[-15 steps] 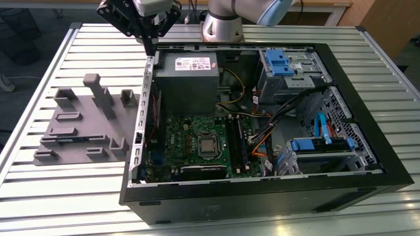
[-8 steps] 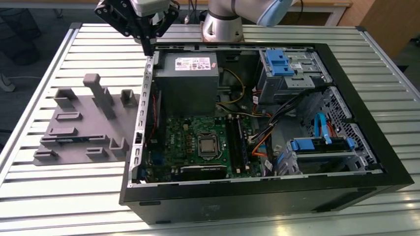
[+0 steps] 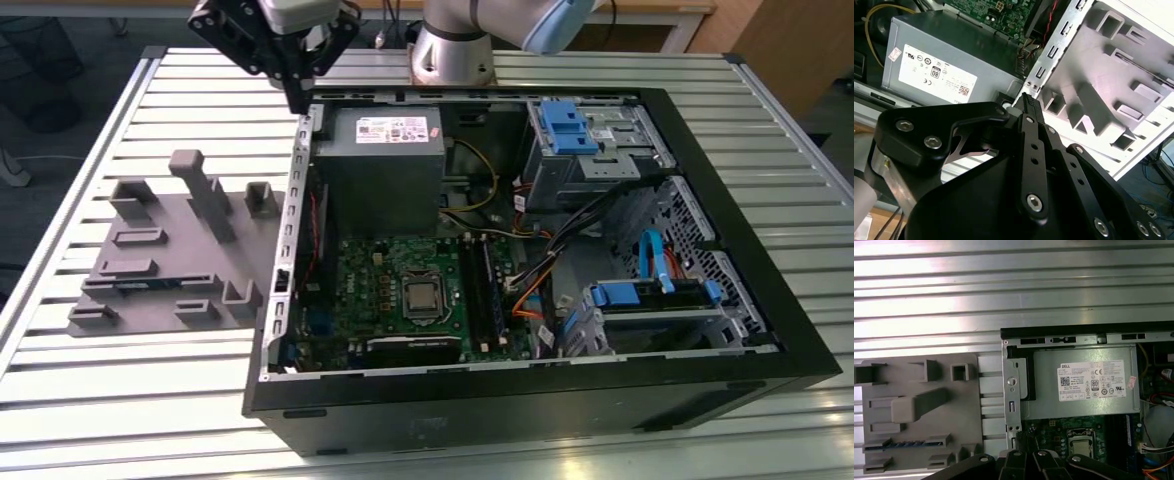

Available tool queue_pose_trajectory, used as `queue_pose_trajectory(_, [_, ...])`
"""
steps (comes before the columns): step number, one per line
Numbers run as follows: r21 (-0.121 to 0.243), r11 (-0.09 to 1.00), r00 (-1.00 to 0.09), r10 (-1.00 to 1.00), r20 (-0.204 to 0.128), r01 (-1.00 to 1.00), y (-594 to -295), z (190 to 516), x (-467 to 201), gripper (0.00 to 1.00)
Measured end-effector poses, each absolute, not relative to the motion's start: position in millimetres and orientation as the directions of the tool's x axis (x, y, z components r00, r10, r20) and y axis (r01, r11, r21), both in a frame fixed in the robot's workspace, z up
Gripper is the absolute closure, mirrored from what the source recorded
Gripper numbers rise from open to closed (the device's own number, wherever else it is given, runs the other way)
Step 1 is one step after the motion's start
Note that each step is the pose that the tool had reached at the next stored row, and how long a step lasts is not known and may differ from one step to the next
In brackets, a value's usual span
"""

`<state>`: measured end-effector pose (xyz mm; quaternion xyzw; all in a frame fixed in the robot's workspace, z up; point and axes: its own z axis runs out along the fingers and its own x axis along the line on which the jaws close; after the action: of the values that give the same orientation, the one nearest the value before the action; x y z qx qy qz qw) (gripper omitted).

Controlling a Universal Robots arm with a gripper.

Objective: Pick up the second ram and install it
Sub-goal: 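Reach for the second ram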

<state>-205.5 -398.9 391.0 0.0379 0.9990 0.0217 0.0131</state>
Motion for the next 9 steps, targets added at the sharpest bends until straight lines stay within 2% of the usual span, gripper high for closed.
queue_pose_trajectory(9, [0.044, 0.996, -0.997, 0.076, -0.024, 0.075, -398.9, 390.7, -209.2, 0.87])
